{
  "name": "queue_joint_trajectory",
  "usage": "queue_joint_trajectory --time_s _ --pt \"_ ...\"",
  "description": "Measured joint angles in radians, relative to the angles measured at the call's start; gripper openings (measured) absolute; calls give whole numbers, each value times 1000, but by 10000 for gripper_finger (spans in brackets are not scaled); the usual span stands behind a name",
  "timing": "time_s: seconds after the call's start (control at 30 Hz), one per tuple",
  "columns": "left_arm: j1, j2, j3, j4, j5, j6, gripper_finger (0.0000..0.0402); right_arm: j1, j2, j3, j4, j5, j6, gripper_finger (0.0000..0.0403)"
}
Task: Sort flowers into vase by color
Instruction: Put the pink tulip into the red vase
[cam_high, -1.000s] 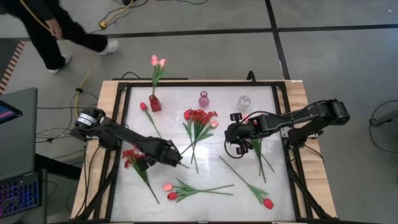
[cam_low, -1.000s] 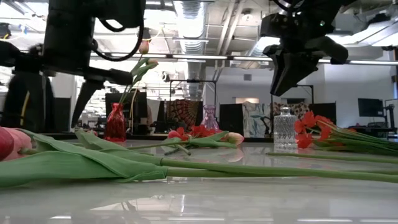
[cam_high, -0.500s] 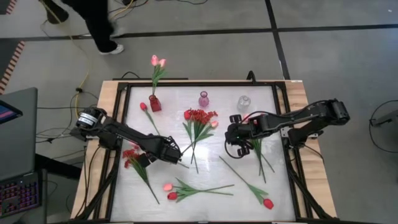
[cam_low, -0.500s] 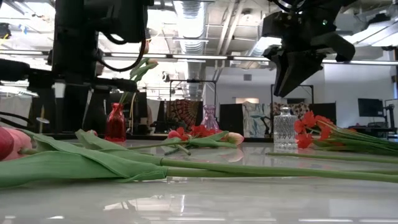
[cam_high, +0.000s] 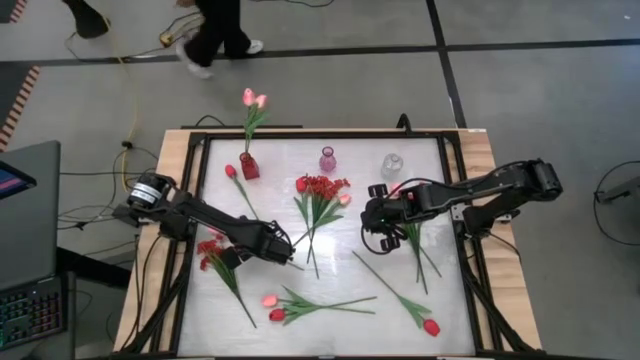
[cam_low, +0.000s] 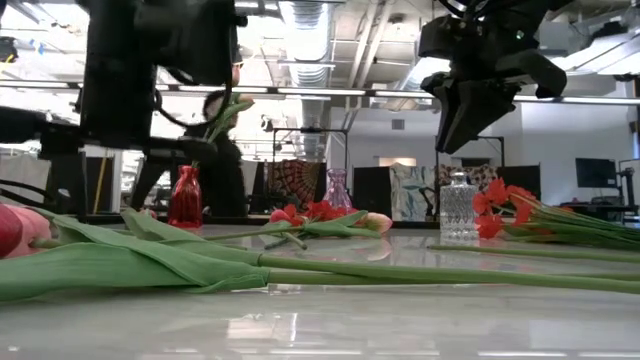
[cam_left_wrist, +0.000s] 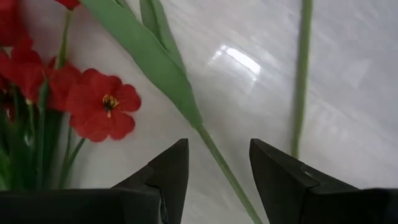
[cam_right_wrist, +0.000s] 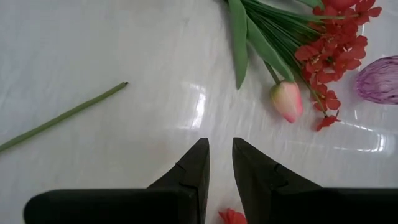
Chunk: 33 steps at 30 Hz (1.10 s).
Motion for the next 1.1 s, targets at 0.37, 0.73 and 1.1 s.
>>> queue_joint_trajectory --time_s 0.37,0.73,1.1 --pt "-1 45 2 28 -27 95 158 0 0 0 -1 -1 11 97" --pt "1 47 1 40 -37 163 120 0 0 0 3 -1 13 97" --pt "1 47 0 63 -57 148 21 0 0 -13 -7 -1 12 97"
